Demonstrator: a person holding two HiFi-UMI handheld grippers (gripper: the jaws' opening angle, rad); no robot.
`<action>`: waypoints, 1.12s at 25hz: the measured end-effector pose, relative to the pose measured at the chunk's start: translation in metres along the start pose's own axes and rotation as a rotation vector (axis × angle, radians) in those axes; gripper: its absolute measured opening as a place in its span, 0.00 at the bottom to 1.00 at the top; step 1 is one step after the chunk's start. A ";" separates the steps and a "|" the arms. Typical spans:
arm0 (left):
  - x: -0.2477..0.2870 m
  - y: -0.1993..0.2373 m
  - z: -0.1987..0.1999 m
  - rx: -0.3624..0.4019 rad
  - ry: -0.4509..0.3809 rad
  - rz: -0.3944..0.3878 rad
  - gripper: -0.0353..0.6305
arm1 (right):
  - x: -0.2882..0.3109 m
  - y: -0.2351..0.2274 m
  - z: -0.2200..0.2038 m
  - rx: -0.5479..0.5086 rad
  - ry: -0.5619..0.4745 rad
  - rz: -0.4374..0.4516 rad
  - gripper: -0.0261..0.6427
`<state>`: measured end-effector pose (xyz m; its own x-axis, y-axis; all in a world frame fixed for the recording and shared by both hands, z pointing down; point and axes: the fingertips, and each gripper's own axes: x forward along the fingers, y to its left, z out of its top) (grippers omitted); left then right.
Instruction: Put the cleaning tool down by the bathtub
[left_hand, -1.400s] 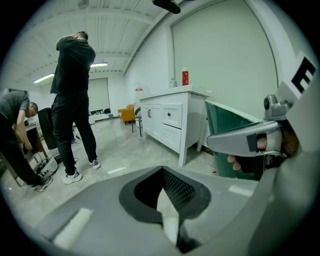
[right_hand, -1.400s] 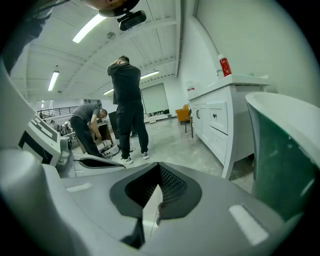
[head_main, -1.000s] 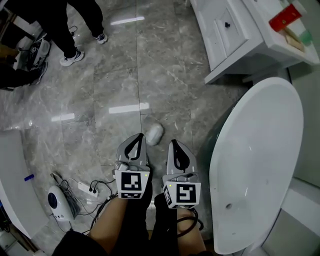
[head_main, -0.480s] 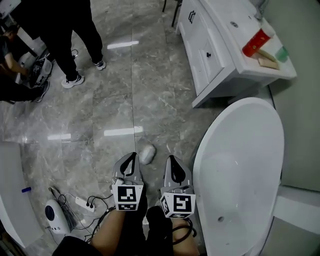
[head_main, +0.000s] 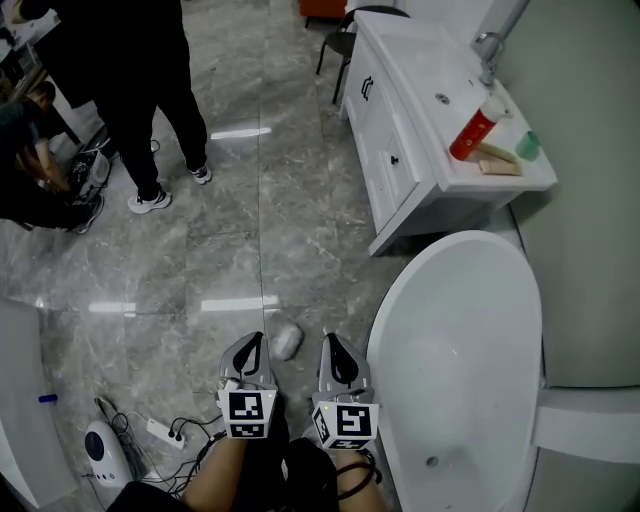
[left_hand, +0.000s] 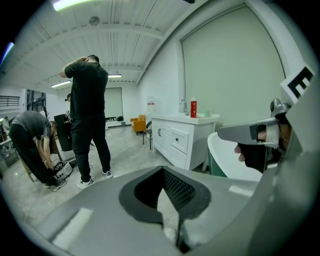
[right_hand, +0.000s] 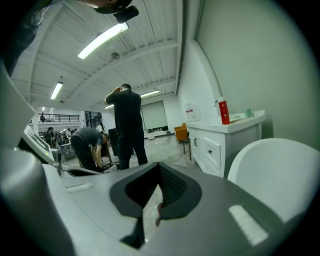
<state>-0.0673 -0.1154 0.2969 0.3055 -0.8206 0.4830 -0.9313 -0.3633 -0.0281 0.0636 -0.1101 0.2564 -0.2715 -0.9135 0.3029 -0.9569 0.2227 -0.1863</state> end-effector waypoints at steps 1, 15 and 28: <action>-0.005 -0.001 0.002 -0.003 -0.001 -0.002 0.06 | -0.004 0.000 0.003 0.000 -0.003 -0.001 0.06; -0.070 -0.006 0.049 0.047 -0.099 -0.033 0.06 | -0.066 0.012 0.058 -0.028 -0.089 -0.020 0.06; -0.134 -0.009 0.087 0.034 -0.211 -0.012 0.06 | -0.116 0.045 0.089 -0.053 -0.145 0.041 0.06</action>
<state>-0.0824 -0.0404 0.1565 0.3550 -0.8889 0.2895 -0.9210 -0.3856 -0.0547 0.0614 -0.0247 0.1303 -0.2969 -0.9418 0.1574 -0.9504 0.2754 -0.1446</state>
